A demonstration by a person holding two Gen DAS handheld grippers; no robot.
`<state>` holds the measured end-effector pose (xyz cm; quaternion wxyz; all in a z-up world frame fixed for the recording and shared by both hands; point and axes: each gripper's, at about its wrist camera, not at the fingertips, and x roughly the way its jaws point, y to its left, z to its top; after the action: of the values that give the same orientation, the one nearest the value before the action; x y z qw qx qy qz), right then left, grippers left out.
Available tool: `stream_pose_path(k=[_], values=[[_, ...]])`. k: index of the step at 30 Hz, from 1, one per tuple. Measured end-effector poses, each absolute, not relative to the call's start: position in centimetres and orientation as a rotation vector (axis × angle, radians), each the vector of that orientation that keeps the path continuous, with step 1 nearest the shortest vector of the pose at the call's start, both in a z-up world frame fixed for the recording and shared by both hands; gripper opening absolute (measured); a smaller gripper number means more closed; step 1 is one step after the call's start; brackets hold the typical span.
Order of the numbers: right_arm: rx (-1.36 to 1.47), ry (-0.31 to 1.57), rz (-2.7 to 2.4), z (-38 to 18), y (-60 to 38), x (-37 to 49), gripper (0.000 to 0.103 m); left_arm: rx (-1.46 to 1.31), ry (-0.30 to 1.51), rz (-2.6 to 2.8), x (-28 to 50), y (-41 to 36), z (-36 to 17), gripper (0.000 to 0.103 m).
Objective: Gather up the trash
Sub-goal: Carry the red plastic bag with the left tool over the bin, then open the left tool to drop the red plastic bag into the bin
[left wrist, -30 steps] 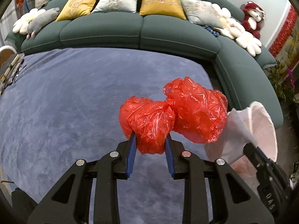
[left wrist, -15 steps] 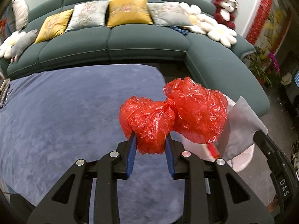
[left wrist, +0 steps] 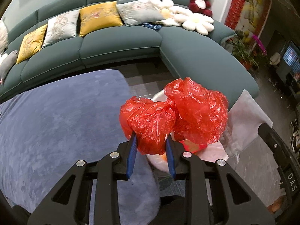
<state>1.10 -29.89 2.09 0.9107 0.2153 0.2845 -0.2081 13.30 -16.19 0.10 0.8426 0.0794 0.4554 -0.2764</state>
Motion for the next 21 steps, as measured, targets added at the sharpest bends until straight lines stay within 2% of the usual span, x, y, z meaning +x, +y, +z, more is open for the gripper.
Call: stream_pose_path(k=[21], values=[[0.486,0.595,-0.489,0.9,-33.7,0.3,0.004,0.212,1.028,-0.599,13.6,-21.3,-2.7,0.03]])
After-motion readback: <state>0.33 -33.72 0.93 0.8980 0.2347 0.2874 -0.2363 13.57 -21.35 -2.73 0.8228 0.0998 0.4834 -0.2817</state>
